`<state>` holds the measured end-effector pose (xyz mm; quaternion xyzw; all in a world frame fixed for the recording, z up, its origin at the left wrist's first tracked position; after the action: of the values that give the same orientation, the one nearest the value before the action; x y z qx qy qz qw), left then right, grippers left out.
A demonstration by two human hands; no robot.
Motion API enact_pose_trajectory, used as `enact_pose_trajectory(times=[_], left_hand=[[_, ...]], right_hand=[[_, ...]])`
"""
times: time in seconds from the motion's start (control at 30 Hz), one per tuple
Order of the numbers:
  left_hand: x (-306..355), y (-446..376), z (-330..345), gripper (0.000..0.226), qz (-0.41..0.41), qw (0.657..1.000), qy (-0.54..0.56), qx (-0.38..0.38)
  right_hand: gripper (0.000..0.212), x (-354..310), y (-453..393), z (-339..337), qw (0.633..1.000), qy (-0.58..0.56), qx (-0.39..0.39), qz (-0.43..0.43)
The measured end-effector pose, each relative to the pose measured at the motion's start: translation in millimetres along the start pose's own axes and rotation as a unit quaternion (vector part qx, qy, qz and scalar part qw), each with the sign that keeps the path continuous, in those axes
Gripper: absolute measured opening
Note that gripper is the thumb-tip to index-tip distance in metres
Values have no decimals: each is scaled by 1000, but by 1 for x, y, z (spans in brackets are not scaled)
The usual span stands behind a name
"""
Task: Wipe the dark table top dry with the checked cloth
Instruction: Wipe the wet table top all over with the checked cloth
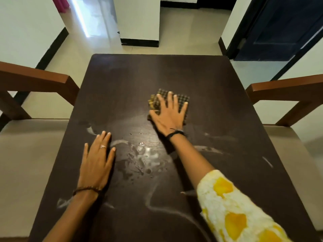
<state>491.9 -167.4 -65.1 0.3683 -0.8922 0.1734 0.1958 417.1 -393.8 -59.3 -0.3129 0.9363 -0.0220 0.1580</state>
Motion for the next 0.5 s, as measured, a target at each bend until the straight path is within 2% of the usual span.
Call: enact_pose_trajectory(times=[0.17,0.3,0.37,0.5], left_hand=[[-52,13,-30,50,-48,997,-66,2],[-66,18,-35,50,-79,994,-75,4],[-65,18,-35,49,-81,994,-78,12],[-73,19,-37,53,-116,990,-77,35]], right_hand=[[65,-102,21,30,995,-27,-37,-94],[64,-102,33,28,986,-22,-38,-160],[65,-71,31,20,990,-15,-27,-137],[62,15,19,-6,1000,17,17,15]])
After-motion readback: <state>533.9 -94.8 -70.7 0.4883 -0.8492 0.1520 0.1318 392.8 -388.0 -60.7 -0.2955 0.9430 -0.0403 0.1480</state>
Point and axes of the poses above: each hand's wrist, its own y-axis away from the middle knuckle, its own z-axis out of the palm, x = y × z, the point moved 9 cm from there along -y, towards the middle knuckle, and after that the axes turned 9 degrees about x, right-handed, at the moved point
